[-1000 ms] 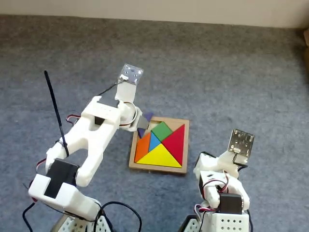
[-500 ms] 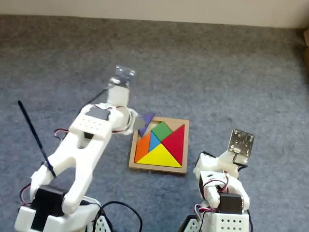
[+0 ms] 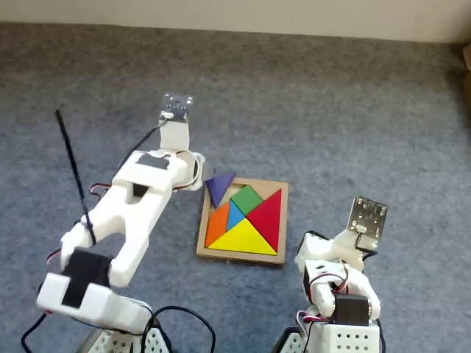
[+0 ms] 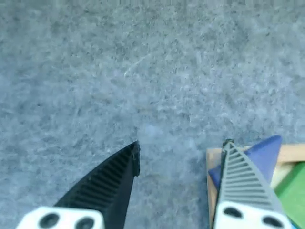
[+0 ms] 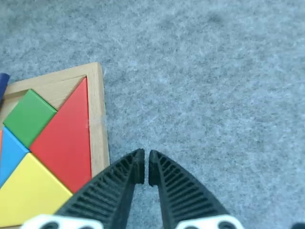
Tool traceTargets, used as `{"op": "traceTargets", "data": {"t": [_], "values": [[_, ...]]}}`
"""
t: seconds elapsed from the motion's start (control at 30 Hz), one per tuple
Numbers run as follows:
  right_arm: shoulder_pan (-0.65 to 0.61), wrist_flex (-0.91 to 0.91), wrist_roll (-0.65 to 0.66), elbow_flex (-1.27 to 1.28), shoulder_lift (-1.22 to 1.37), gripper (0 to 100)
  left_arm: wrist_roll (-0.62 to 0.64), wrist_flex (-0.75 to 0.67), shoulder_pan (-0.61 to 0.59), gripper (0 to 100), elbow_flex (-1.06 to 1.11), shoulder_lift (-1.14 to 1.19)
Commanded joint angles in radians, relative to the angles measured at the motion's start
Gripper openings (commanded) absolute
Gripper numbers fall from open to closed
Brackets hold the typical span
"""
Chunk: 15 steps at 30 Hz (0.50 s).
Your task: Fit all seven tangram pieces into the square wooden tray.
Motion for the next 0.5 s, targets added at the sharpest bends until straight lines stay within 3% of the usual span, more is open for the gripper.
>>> {"op": "traceTargets", "data": {"t": [0.0, 0.47], "values": [[0.015, -0.001, -0.006, 0.140, -0.013, 3.1, 0.002, -0.012, 0.054, 26, -0.082, 0.036], [0.015, -0.001, -0.006, 0.140, -0.013, 3.1, 0.000, 0.078, 0.085, 26, -0.077, -0.024]]}}
